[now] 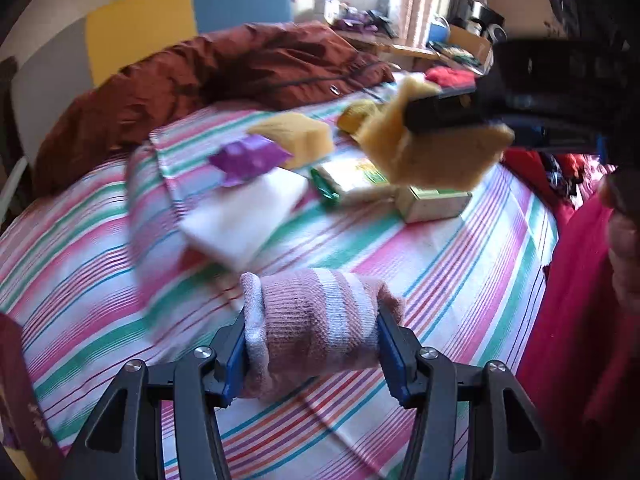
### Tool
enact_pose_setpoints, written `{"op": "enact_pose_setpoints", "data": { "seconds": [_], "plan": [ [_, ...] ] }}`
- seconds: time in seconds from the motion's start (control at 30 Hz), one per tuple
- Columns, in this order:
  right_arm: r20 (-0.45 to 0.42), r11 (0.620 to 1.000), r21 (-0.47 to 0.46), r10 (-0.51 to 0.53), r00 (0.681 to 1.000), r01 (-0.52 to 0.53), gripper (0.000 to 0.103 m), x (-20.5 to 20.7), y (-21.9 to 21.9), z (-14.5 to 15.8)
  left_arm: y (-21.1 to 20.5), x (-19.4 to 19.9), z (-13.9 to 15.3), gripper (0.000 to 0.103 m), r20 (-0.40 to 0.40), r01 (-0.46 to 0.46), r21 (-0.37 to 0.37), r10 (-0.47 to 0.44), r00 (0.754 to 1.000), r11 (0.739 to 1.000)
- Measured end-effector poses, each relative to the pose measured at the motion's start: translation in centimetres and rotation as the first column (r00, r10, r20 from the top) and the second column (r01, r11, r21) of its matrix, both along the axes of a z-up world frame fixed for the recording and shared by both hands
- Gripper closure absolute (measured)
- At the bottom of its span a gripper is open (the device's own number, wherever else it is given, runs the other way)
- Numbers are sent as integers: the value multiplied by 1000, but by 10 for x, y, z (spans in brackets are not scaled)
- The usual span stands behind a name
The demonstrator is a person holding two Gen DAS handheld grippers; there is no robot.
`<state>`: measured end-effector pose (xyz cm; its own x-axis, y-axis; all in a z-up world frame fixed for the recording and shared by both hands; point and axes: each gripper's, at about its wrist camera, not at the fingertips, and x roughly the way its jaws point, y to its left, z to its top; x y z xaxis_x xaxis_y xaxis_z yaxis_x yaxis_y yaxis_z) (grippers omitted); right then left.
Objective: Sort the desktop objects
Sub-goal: 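Lift the sock and sponge and carry both toward the gold tray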
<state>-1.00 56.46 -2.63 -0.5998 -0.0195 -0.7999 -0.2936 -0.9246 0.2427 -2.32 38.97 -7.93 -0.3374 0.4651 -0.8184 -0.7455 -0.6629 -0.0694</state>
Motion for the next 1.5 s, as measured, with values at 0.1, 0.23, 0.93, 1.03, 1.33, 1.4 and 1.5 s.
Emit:
{"op": "enact_pose_setpoints", "data": {
  "seconds": [0.1, 0.23, 0.93, 1.03, 1.33, 1.4, 1.5],
  "plan": [
    [-10, 1000, 11, 23, 1000, -23, 35, 0, -5, 1, -17, 0, 13, 47, -30, -29, 21, 29, 999, 999],
    [-18, 998, 34, 61, 998, -60, 35, -1, -15, 3, -39, 4, 30, 47, -69, -66, 40, 69, 995, 997],
    [37, 987, 125, 92, 995, -96, 35, -4, -35, -6, -157, 6, 77, 47, -158, -290, 111, 306, 939, 950],
    [41, 985, 135, 103, 994, -108, 35, -4, -40, -6, -171, 4, 78, 47, -156, -323, 116, 338, 928, 939],
    [53, 977, 154, 140, 989, -146, 35, -6, -53, -8, -214, 1, 82, 47, -144, -394, 140, 412, 900, 908],
    [52, 977, 148, 147, 988, -153, 35, -6, -55, -8, -227, -3, 82, 47, -130, -417, 146, 435, 891, 897],
    [45, 975, 141, 165, 985, -169, 35, -6, -63, -7, -249, -8, 81, 47, -109, -462, 155, 480, 871, 873]
  ]
}}
